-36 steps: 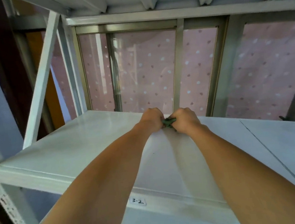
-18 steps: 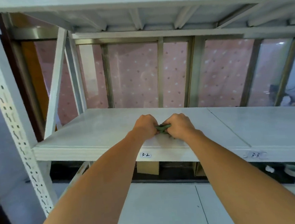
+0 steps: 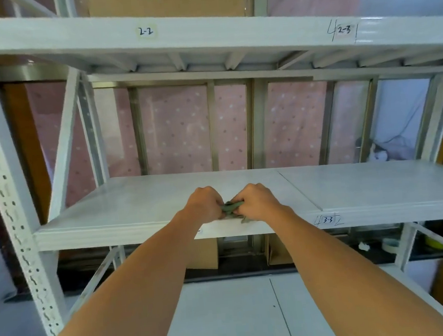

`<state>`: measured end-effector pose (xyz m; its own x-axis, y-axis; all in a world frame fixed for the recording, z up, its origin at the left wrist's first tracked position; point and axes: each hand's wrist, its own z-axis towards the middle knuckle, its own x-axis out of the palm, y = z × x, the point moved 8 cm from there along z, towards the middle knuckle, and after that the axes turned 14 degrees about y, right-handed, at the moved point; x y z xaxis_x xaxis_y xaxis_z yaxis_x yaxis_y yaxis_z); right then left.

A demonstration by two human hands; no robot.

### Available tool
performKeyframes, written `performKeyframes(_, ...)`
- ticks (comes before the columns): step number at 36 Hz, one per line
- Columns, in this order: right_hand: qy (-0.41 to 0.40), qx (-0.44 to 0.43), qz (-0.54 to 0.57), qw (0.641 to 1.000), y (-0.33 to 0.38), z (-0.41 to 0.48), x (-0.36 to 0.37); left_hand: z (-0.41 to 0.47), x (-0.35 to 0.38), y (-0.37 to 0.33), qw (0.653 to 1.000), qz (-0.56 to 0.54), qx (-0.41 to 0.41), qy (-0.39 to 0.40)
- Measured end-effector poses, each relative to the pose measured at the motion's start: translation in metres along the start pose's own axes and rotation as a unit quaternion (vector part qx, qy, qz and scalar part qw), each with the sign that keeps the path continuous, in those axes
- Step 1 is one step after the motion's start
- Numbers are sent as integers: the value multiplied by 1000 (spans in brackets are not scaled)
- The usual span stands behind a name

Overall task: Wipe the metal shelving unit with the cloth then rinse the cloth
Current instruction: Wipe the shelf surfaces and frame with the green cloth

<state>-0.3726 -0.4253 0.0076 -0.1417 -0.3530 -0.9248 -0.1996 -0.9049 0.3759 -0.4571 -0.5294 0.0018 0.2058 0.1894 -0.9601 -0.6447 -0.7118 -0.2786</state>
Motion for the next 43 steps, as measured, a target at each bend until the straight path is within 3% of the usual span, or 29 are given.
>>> performKeyframes(20,-5,10,25,1000,-97,95,-33,116,5,-51,999,9,-27,-16)
performKeyframes(43,-12,-27,-4,1000,-139,275,-42,294,-10,-10,996,36,-72,-33)
